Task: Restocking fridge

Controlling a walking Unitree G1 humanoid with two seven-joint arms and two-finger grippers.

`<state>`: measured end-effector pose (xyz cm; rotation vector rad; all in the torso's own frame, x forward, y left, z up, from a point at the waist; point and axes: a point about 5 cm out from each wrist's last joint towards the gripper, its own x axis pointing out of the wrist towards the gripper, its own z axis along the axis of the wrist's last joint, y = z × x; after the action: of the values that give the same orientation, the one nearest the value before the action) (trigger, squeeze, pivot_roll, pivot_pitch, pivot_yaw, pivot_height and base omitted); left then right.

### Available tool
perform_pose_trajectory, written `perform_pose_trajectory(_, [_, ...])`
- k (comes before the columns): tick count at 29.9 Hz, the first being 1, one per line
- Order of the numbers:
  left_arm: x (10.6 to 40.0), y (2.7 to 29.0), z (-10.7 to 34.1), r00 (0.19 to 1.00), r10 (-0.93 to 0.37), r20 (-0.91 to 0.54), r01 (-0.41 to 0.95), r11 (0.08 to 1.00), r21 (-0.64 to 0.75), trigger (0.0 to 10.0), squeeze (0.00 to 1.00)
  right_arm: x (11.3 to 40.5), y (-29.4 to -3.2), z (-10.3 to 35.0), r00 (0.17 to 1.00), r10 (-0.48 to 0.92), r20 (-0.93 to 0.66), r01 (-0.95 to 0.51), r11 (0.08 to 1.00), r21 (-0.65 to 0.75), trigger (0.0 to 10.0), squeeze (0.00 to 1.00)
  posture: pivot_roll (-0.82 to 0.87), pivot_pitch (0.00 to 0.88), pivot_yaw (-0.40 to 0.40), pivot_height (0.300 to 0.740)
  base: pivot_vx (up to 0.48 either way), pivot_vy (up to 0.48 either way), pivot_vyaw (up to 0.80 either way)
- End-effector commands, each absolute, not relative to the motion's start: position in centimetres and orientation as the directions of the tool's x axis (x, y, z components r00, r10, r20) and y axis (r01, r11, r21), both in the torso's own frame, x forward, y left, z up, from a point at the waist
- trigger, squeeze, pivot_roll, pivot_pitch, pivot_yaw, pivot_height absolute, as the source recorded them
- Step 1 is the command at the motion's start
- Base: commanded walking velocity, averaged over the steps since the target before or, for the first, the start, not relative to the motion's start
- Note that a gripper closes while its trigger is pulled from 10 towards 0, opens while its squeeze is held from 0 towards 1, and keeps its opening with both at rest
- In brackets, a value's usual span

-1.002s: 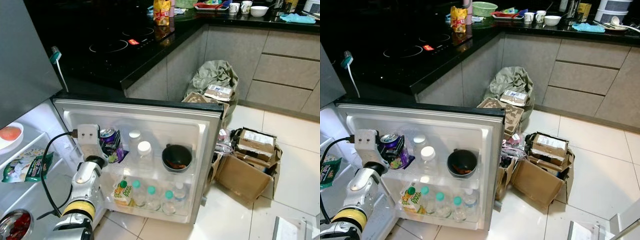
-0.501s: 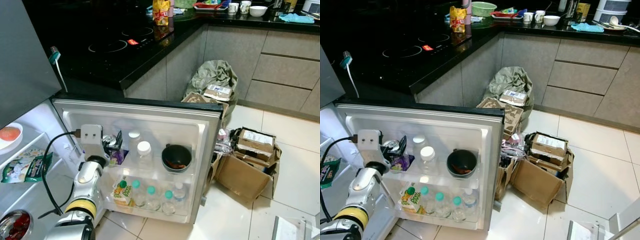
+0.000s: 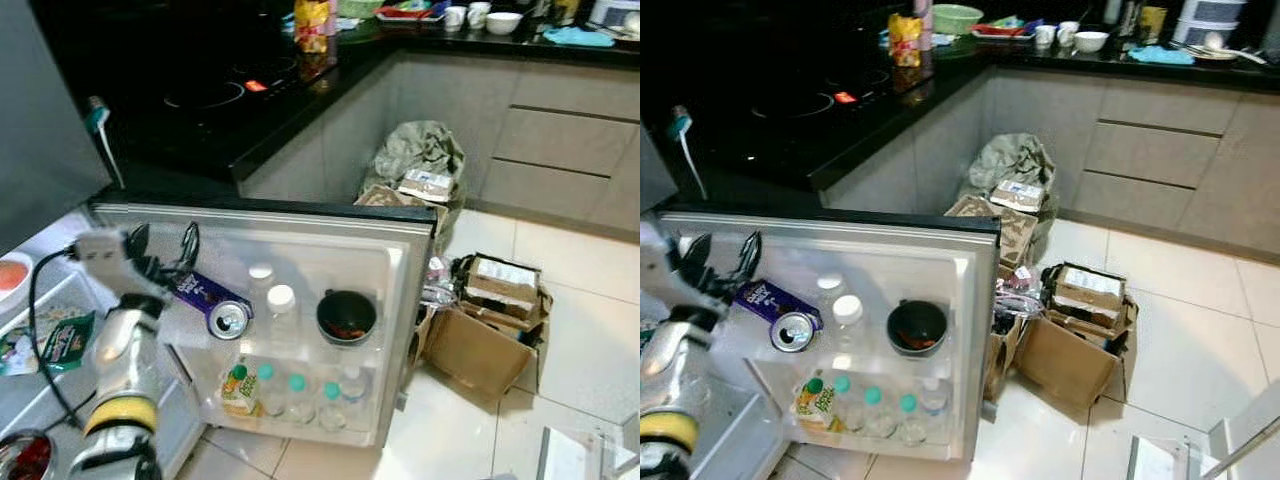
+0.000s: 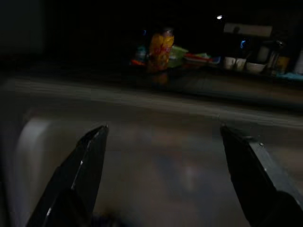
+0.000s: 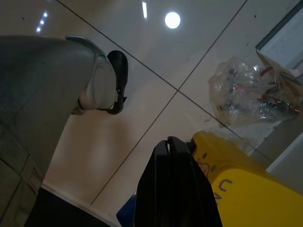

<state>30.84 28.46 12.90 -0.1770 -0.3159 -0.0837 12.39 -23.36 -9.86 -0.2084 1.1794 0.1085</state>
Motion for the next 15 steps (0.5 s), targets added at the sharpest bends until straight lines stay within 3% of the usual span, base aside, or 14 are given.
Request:
perform_pose_trajectory(1, [30.5,29.5,13.8,0.94,-0.062,0.335,0.115,0.983,-0.14,10.0,0.0,12.6,-23.4,-9.8,0.383,-0.023,-0.924,-0.178,0.979,-0.098,10.0,0.0,-0.12,0.0,0.01,0.74,0.0,0.0,0.0])
perform_pose_trajectory(6, [27.8,31.7,12.2,0.948,-0.051,0.314,0.122,0.97,-0.21,10.0,0.0,12.9,-23.5,-9.7,0.388,-0.024,-0.922,-0.177,0.979,-0.1,10.0,0.0,-0.12,0.0,0.007,0.74,0.0,0.0,0.0])
perform_pose_trajectory(9, [25.5,33.2,9.7,0.967,-0.015,0.255,0.1,0.941,-0.324,10.0,0.0,13.0,-23.5,-9.7,0.388,-0.024,-0.921,-0.179,0.979,-0.1,10.0,0.0,-0.11,0.0,0.006,0.74,0.0,0.0,0.0])
perform_pose_trajectory(15, [22.7,33.1,6.1,0.985,-0.04,0.167,0.113,0.883,-0.456,10.0,0.0,13.0,-23.4,-9.7,0.387,-0.021,-0.922,-0.179,0.979,-0.098,10.0,0.0,-0.11,0.0,0.008,0.74,0.0,0.0,0.0])
